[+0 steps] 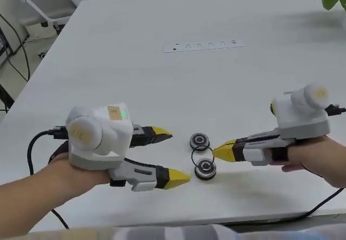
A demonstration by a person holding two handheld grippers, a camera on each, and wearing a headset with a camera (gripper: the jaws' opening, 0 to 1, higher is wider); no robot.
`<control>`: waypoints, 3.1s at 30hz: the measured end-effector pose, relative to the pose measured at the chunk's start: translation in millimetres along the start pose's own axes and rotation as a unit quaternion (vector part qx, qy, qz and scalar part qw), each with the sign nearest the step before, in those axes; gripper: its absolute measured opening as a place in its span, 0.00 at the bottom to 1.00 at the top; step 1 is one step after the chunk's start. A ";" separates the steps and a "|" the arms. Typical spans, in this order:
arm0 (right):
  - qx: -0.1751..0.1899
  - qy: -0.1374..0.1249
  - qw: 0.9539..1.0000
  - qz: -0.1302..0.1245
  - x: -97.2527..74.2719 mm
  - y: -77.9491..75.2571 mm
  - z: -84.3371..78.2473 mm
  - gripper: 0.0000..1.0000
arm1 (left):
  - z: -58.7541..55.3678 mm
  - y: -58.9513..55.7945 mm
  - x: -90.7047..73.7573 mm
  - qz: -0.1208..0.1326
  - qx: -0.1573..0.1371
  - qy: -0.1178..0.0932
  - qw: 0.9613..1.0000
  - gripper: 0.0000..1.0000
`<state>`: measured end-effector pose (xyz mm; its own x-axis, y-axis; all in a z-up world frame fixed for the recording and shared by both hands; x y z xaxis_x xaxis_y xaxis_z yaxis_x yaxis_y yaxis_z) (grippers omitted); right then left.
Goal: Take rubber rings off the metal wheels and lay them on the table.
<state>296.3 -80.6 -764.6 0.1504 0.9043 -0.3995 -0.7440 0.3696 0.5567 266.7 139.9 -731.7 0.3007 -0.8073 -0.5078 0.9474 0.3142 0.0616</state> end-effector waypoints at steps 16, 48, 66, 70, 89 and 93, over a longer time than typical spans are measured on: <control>-0.029 -0.011 0.999 0.017 10.0 10.5 14.9 0.00 | -13.2 5.6 -30.3 0.046 -0.022 -0.003 0.999 0.74; -0.083 0.050 0.995 0.021 67.7 6.3 15.7 0.00 | -35.9 13.9 -64.3 0.106 -0.059 -0.002 0.993 0.80; -0.125 0.089 0.988 -0.016 85.7 2.5 1.8 0.03 | -41.8 9.8 -61.3 0.106 -0.061 -0.001 0.993 0.79; -0.134 0.094 0.986 -0.018 87.3 2.3 0.7 0.06 | -42.9 9.8 -61.5 0.105 -0.061 0.001 0.993 0.79; -0.157 0.079 0.984 -0.015 78.1 5.8 6.4 0.23 | -36.8 10.6 -56.5 0.096 -0.058 0.000 0.994 0.78; -0.155 0.074 0.985 -0.011 72.4 6.4 7.6 0.24 | -35.0 10.0 -52.7 0.091 -0.055 0.001 0.994 0.77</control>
<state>307.3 -11.2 -784.4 0.0880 0.8472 -0.5239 -0.9081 0.2844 0.3073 256.5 203.0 -734.4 0.4661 -0.7309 -0.4986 0.8593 0.5082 0.0584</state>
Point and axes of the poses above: the centre of the closed fingertips' face, and the gripper's own axes: x roughly forward along the fingers, y roughly to its left, z roughly out of its top, the point moved 10 cm from there along -x, roughly backward along the fingers, and after that the axes turned 4 degrees about x, right-handed, at the moved point
